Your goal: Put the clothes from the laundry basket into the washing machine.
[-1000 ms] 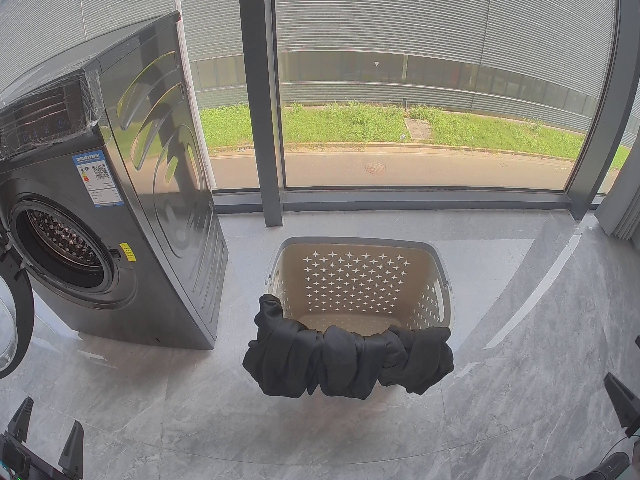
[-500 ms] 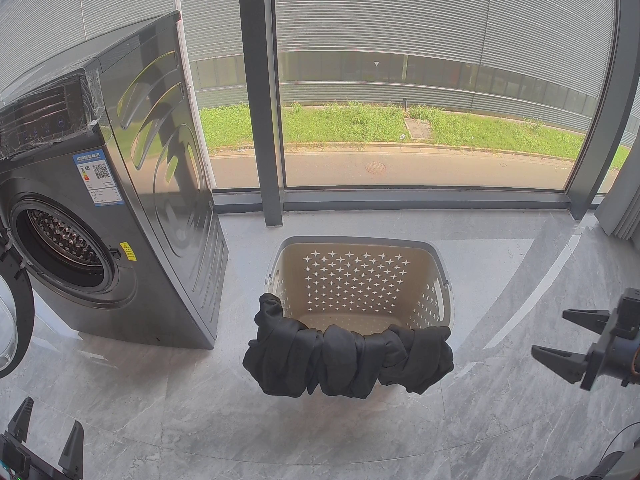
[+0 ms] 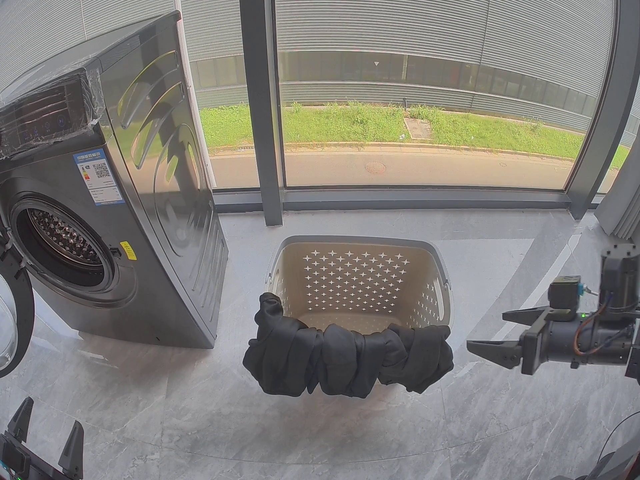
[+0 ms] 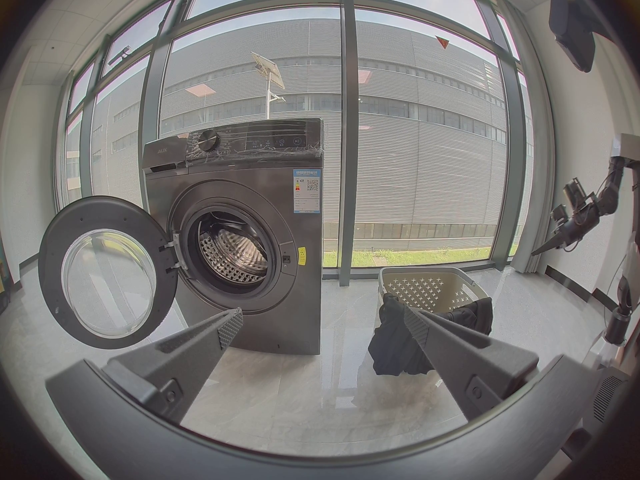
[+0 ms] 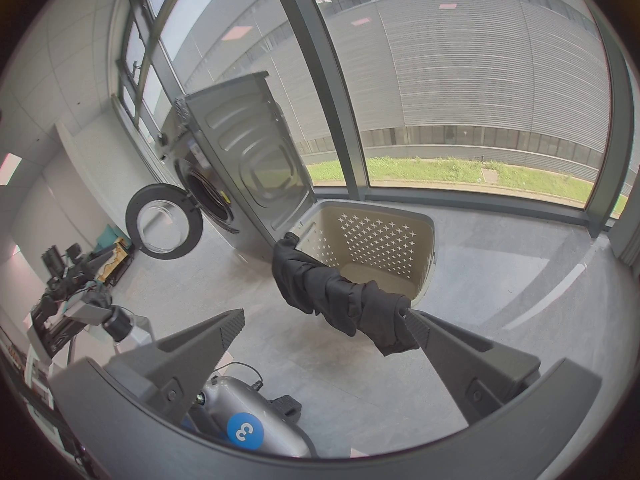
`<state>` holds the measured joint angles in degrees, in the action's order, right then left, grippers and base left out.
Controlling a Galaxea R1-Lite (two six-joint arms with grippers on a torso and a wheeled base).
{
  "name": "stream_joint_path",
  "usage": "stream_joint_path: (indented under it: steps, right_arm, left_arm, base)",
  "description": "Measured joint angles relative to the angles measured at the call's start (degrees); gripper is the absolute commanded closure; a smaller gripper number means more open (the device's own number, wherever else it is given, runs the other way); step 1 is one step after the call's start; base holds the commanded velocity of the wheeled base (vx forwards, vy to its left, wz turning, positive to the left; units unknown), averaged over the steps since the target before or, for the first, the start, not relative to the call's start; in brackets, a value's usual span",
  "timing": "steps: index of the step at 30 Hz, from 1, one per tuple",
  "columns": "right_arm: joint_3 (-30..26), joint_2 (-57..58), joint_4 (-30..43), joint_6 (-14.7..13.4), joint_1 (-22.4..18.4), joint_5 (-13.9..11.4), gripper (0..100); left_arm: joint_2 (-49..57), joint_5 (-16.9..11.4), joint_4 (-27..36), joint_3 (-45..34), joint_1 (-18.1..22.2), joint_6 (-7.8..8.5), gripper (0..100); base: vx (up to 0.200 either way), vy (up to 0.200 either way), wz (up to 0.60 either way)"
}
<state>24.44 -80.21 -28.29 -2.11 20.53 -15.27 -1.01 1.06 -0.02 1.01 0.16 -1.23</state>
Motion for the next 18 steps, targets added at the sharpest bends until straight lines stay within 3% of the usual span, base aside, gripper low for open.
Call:
stream_joint_path:
  steps: [12, 18]
  right_arm:
    - [10.92, -19.15, -2.06, -1.11, 6.1, 9.97, 0]
    - [14.92, -28.55, -4.52, -1.37, 7.55, 12.9, 0]
  left_arm:
    - [0.0, -0.02, 0.02, 0.0, 0.0, 0.09, 0]
    - [0.0, -0.02, 0.02, 0.0, 0.0, 0.06, 0]
  base:
    - [0.0, 0.0, 0.0]
    - [0.0, 0.0, 0.0]
